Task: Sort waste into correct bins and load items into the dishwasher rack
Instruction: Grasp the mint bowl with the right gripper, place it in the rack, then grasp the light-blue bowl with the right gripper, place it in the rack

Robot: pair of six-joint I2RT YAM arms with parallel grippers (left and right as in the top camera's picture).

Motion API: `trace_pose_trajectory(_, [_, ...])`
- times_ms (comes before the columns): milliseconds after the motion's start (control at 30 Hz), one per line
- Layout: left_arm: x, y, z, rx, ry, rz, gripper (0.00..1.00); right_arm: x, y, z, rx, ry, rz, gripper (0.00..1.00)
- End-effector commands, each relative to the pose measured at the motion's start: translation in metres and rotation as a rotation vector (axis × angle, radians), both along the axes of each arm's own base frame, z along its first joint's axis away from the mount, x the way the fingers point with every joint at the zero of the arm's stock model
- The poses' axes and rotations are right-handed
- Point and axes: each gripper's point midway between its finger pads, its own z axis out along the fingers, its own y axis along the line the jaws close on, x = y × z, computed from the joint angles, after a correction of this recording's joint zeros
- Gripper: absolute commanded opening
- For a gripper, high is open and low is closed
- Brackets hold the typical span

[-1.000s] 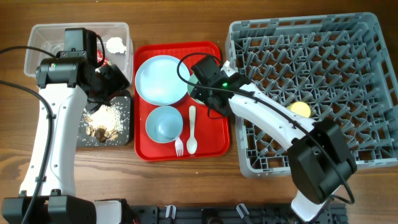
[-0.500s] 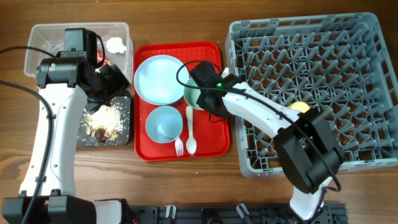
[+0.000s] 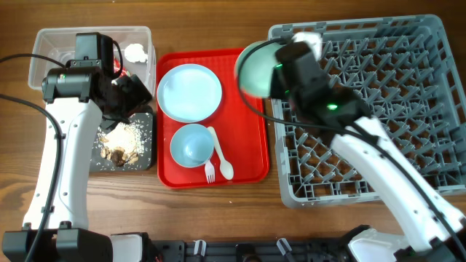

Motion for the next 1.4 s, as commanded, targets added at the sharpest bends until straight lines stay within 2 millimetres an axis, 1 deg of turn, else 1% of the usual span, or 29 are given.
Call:
trace_pose_trajectory(0, [0.002,0.004,0.004,0.012,-0.022,0.013,0.86,0.025,-0.05,0.035,-0.301,-0.132,0.012,0.04])
trace_pose_trajectory(67, [0.003,0.004,0.005,0.012,-0.029,0.013,0.92,0.042,-0.081,0.05,-0.501,-0.18,-0.033,0.04])
trace_pose_trajectory(100, [0.004,0.004,0.005,0.012,-0.031,0.013,0.92,0.05,-0.098,0.057,-0.611,-0.193,-0.088,0.04])
trace_pose_trajectory(133, [0.004,0.004,0.005,0.012,-0.033,0.013,0.93,0.055,-0.108,0.061,-0.684,-0.194,-0.126,0.04])
trace_pose_trajectory(167, [0.005,0.004,0.005,0.012,-0.034,0.013,0.92,0.064,-0.118,0.063,-0.81,-0.185,-0.173,0.04])
trace_pose_trajectory(233, [0.005,0.004,0.005,0.012,-0.035,0.013,0.92,0.077,-0.126,0.055,-0.946,-0.149,-0.224,0.04])
trace_pose_trajectory(267, [0.005,0.004,0.005,0.012,-0.035,0.013,0.92,0.082,-0.13,0.043,-0.975,-0.127,-0.282,0.04])
trace_pose_trajectory(333, [0.005,0.004,0.005,0.012,-0.035,0.013,0.92,0.09,-0.128,0.016,-0.976,-0.092,-0.302,0.04])
trace_pose_trajectory(400, [0.005,0.004,0.005,0.012,-0.035,0.013,0.92,0.094,-0.127,-0.021,-0.986,-0.044,-0.355,0.04])
trace_pose_trajectory(467, [0.005,0.004,0.005,0.012,-0.035,0.013,0.92,0.098,-0.12,-0.038,-0.982,-0.032,-0.344,0.04])
trace_pose_trajectory(567, [0.005,0.004,0.005,0.012,-0.035,0.013,0.93,0.103,-0.095,-0.058,-0.945,-0.038,-0.263,0.04])
trace_pose_trajectory(633, [0.005,0.004,0.005,0.012,-0.034,0.013,0.92,0.101,-0.082,-0.074,-0.907,-0.017,-0.205,0.04])
trace_pose_trajectory(733, [0.005,0.004,0.005,0.012,-0.034,0.013,0.92,0.089,-0.083,-0.093,-0.839,0.035,-0.218,0.04])
trace_pose_trajectory(800, [0.005,0.004,0.005,0.012,-0.035,0.013,0.92,0.075,-0.079,-0.116,-0.762,0.119,-0.176,0.04])
trace_pose_trajectory(833, [0.005,0.004,0.005,0.012,-0.035,0.013,0.92,0.069,-0.073,-0.126,-0.7,0.158,-0.139,0.04])
trace_pose_trajectory(867, [0.005,0.004,0.005,0.012,-0.035,0.013,0.92,0.059,-0.06,-0.138,-0.604,0.219,-0.061,0.04])
trace_pose_trajectory(900, [0.005,0.004,0.005,0.012,-0.035,0.013,0.92,0.051,-0.048,-0.14,-0.507,0.249,-0.015,0.04])
trace_pose_trajectory(933, [0.005,0.004,0.005,0.012,-0.036,0.013,0.92,0.044,-0.038,-0.139,-0.427,0.268,0.014,0.04])
trace_pose_trajectory(967, [0.005,0.004,0.005,0.012,-0.036,0.013,0.92,0.039,-0.029,-0.135,-0.356,0.279,0.04,0.11])
trace_pose_trajectory(1000, [0.005,0.004,0.005,0.012,-0.035,0.013,0.92,0.034,-0.021,-0.131,-0.307,0.286,0.078,0.31])
trace_pose_trajectory(1033, [0.005,0.004,0.005,0.012,-0.035,0.013,0.92,0.029,-0.014,-0.121,-0.263,0.281,0.108,0.41])
trace_pose_trajectory(1067, [0.005,0.004,0.005,0.013,-0.035,0.013,0.92,0.027,-0.012,-0.112,-0.241,0.266,0.12,0.55])
trace_pose_trajectory(1100, [0.005,0.004,0.005,0.013,-0.035,0.01,0.93,0.025,-0.012,-0.097,-0.225,0.237,0.122,0.63])
trace_pose_trajectory(1167, [0.005,0.004,0.005,0.014,-0.035,0.009,0.93,0.018,-0.01,-0.074,-0.19,0.2,0.138,0.66])
trace_pose_trajectory(1200, [0.005,0.004,0.005,0.014,-0.035,0.009,0.93,0.009,-0.005,-0.067,-0.154,0.205,0.17,0.68])
trace_pose_trajectory(1267, [0.005,0.004,0.005,0.014,-0.035,0.009,0.93,-0.016,0.017,-0.066,-0.04,0.277,0.291,0.63])
trace_pose_trajectory(1300, [0.005,0.004,0.005,0.014,-0.035,0.009,0.93,-0.029,0.025,-0.072,0.005,0.336,0.34,0.56])
trace_pose_trajectory(1333, [0.005,0.004,0.005,0.014,-0.035,0.009,0.93,-0.039,0.026,-0.077,0.017,0.383,0.356,0.44])
trace_pose_trajectory(1367, [0.005,0.004,0.005,0.014,-0.035,0.009,0.93,-0.054,0.018,-0.088,0.01,0.468,0.319,0.32])
